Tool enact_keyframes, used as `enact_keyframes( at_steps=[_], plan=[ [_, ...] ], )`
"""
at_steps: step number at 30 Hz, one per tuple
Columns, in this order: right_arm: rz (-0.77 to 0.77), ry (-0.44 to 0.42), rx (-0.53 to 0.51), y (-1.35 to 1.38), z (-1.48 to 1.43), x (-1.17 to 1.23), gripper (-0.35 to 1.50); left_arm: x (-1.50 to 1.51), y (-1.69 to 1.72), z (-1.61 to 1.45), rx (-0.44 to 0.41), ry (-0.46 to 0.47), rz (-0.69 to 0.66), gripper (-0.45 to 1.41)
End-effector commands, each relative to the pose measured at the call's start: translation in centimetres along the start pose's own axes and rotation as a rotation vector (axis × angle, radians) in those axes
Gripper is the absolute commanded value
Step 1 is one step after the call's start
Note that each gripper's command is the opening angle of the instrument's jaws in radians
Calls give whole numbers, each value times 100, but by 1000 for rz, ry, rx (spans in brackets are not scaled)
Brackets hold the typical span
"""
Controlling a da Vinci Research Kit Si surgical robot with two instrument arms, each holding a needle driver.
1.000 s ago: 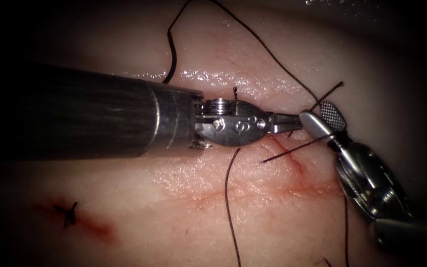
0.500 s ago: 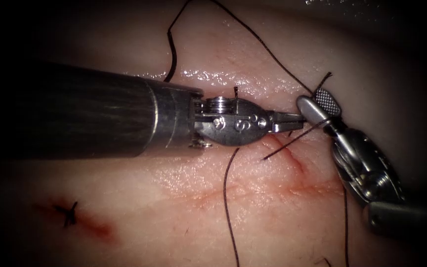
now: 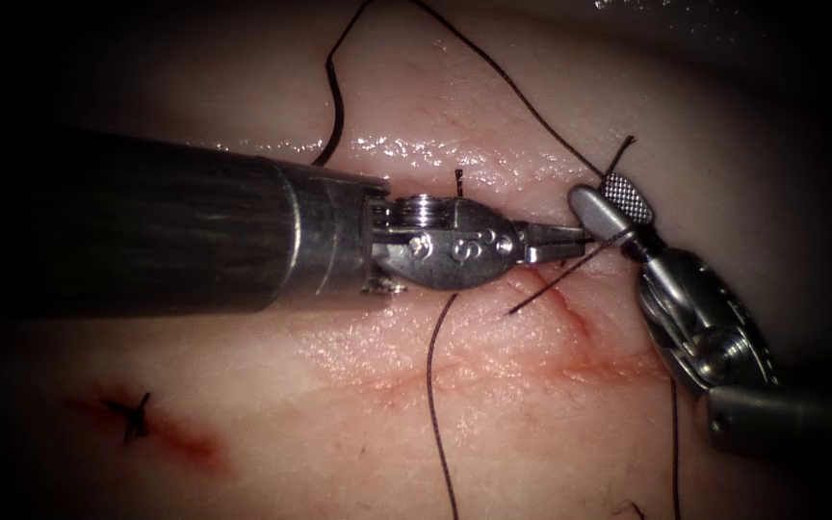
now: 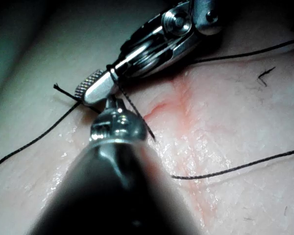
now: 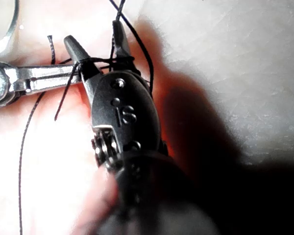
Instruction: Wound Closure
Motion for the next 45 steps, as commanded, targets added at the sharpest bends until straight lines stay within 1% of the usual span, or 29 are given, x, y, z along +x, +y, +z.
enact_keyframes(
  at_steps=[1,2,5,11,23,38,42,45],
  plan=[
    [8,-1,2,-3,4,-9,71,-2,0,7,-1,0,1,-45],
    [30,-2,1,-2,3,-9,71,-2,0,7,-1,0,1,-45],
    [54,-1,1,-1,4,-9,81,-2,1,7,-2,-2,2,-45],
    [100,-7,-4,4,5,-14,78,-2,2,9,-3,-5,3,-45],
    [149,-5,1,14,11,-20,94,-1,5,9,-4,-7,5,-45],
    [154,-33,-25,25,19,-26,96,-2,8,14,-10,-12,8,-45],
    [152,-52,-26,25,23,-28,103,-3,9,15,-12,-10,10,-45],
    [153,-54,-25,22,24,-28,99,-3,10,15,-12,-9,11,-45]
  ],
)
